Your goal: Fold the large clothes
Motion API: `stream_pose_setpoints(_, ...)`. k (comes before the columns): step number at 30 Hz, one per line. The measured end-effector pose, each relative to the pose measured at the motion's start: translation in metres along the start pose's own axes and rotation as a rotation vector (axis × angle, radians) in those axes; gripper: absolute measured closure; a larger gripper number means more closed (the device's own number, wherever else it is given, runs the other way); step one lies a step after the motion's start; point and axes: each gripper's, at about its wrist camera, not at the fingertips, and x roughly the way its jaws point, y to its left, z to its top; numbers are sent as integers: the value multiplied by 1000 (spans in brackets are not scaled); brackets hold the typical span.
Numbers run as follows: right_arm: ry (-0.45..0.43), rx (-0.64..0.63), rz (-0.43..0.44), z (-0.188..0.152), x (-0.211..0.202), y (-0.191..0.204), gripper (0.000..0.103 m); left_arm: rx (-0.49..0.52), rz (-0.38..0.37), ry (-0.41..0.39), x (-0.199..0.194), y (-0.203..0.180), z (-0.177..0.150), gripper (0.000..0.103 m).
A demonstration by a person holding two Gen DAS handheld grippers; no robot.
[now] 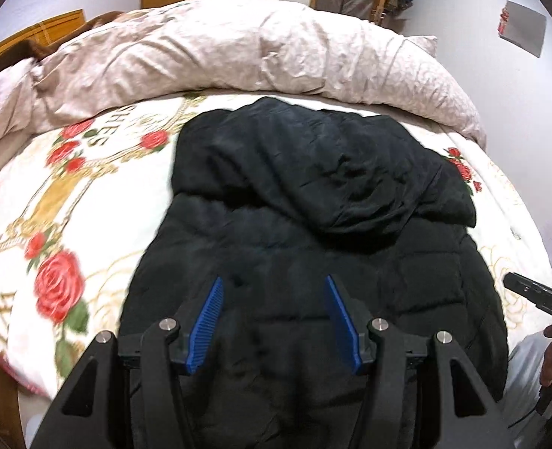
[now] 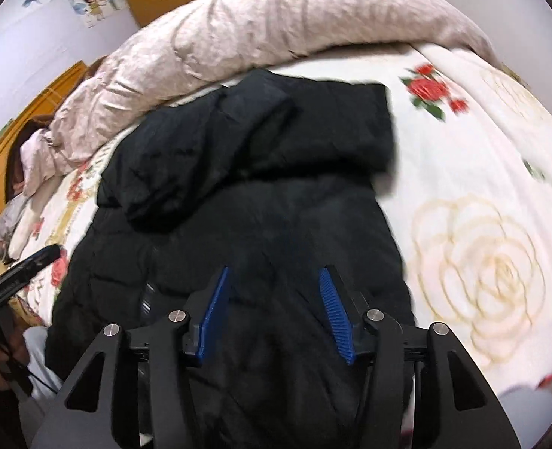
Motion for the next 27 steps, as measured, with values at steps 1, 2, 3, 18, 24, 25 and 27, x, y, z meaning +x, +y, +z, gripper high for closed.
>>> stream_pose_setpoints(1, 4, 18, -5, -5, -1, -8, 50, -9, 18, 4, -2, 8, -6, 44)
stream_pose_setpoints(2, 6, 31, -12, -9, -1, -15, 47, -15, 32, 8, -3, 13, -11, 43)
stream_pose_setpoints(3, 11, 49, -23, -14, 0, -23, 40, -23, 48, 13, -3, 20, -16, 42)
stream_pose_setpoints(18, 204, 285, 0, -46, 35, -84, 37, -163, 151, 153, 36, 80, -63, 32)
stream_pose_setpoints(24, 263, 306, 22, -52, 39, -86, 37, -176, 154, 209, 44, 75, -75, 32)
stream_pose_setpoints(25, 272, 317, 25, -53, 41, -88, 37, -164, 161, 220, 47, 72, -76, 32)
stream_pose_setpoints(27, 277, 324, 28, -53, 43, -91, 37, -148, 168, 231, 48, 69, -77, 32)
